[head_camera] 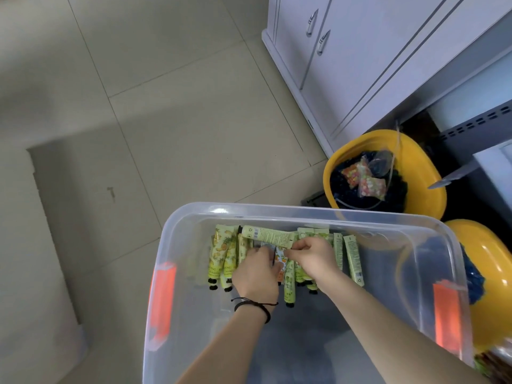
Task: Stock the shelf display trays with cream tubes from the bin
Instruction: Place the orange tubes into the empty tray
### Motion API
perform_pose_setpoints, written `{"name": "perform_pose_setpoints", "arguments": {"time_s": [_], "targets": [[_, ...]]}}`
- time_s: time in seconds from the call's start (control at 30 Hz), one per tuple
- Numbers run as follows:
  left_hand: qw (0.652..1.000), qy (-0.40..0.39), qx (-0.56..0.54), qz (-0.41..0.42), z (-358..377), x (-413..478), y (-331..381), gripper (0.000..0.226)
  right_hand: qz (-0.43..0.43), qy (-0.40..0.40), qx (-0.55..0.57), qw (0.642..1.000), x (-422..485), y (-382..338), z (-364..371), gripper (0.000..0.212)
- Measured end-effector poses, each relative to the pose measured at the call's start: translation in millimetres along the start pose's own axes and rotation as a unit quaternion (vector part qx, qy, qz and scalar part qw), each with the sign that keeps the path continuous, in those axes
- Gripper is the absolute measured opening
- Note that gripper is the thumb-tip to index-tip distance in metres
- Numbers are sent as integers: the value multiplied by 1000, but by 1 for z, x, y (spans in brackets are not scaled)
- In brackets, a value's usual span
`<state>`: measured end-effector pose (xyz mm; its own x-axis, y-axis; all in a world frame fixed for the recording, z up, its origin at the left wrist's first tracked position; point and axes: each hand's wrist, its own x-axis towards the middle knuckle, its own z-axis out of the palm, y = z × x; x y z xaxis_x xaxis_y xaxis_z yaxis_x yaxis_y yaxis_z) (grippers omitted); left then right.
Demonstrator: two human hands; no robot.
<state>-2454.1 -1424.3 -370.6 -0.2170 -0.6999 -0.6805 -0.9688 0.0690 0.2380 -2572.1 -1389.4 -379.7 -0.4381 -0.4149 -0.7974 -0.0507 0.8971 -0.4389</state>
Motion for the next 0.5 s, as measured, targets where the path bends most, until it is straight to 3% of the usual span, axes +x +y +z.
{"name": "perform_pose_setpoints", "arguments": {"time_s": [0.1,0.2,0.33,0.5], "targets": [[999,15,-49,0,5,-3,3,22,-17,5,-13,1000,0,1,2,19],[994,23,-100,-27,7,-5,1,34,-44,7,-9,999,-3,3,4,11],[977,-28,-211,-30,12,-8,-8,43,-55,15,12,998,-11,11,6,10],[986,-21,-167,-3,16,-14,-10,34,-69,9,16,997,-14,16,7,8]]}}
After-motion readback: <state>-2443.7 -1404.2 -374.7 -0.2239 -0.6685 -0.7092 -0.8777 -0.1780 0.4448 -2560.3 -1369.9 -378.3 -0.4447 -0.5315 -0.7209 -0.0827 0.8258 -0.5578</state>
